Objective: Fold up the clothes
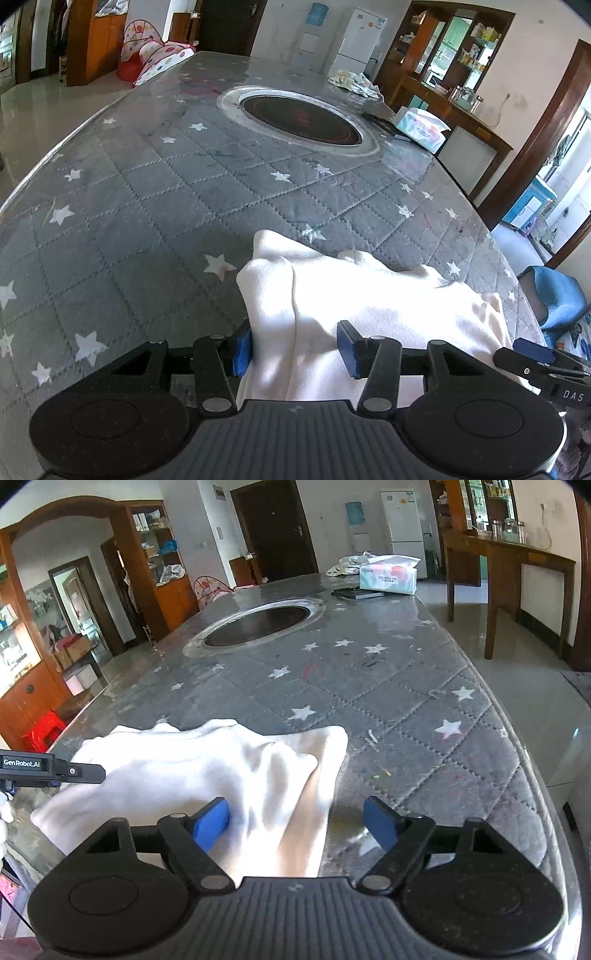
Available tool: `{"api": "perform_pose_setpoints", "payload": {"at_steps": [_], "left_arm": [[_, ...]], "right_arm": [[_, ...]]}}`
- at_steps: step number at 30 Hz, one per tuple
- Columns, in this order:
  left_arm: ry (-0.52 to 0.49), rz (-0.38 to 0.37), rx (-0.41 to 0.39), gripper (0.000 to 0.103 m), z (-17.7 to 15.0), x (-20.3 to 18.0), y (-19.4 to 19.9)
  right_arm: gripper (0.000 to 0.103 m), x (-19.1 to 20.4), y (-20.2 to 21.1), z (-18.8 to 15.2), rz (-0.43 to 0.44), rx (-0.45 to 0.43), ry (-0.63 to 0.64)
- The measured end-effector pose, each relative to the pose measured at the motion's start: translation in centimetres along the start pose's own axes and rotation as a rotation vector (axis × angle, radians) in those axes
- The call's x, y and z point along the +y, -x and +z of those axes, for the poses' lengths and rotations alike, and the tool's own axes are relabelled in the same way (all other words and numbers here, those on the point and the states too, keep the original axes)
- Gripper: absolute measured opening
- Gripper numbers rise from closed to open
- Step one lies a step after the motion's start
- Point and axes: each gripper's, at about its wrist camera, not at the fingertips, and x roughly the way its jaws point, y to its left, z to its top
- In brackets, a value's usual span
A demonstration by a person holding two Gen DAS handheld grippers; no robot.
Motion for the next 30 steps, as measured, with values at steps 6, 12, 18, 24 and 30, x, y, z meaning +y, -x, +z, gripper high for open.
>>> {"api": "perform_pose_setpoints", "payload": {"at_steps": [6, 12, 18, 24, 30], "left_arm": [[0.009, -0.008, 0.008, 0.045, 0.07, 0.19, 0.03], [0.046, -0.029, 0.02, 0.047, 0.22, 0.71, 0.17], [0.031, -0.022, 0.018, 0.045, 0.11, 0.49, 0.16], [0.029, -0.049, 0.033, 0.028, 0.11, 0.55, -0.11], [0.046, -0.06, 0.031, 0.03, 0.1, 0.96, 0.01]], "right_arm": [[0.07, 0.15, 0.0, -0.1, 0.044, -0.005, -0.024], [0.068, 0.27, 0.07, -0.16, 0.05, -0.009, -0.031], [0.068, -0.07, 0.15, -0.2, 0.041, -0.011, -0.044], [0.051, 0.11, -0.13, -0.19, 0.081, -0.013, -0.05], [0.044, -0.56, -0.3, -0.17, 0.101, -0.023, -0.092]]}}
